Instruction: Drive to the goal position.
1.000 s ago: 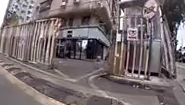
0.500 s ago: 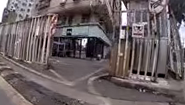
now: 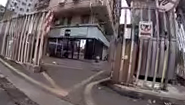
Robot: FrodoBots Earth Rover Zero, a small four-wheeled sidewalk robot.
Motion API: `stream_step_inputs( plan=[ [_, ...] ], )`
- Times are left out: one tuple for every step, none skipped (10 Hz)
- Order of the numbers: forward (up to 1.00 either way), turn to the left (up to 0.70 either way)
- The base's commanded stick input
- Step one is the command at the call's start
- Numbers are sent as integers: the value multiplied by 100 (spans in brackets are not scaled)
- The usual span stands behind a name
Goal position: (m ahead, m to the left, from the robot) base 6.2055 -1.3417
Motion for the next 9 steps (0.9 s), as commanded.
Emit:
stream_step_inputs(
  plan=[
    [70, 0],
    [70, 0],
    [70, 0],
    [70, 0],
    [70, 0],
    [70, 0],
    [70, 0],
    [70, 0],
    [70, 0]
  ],
)
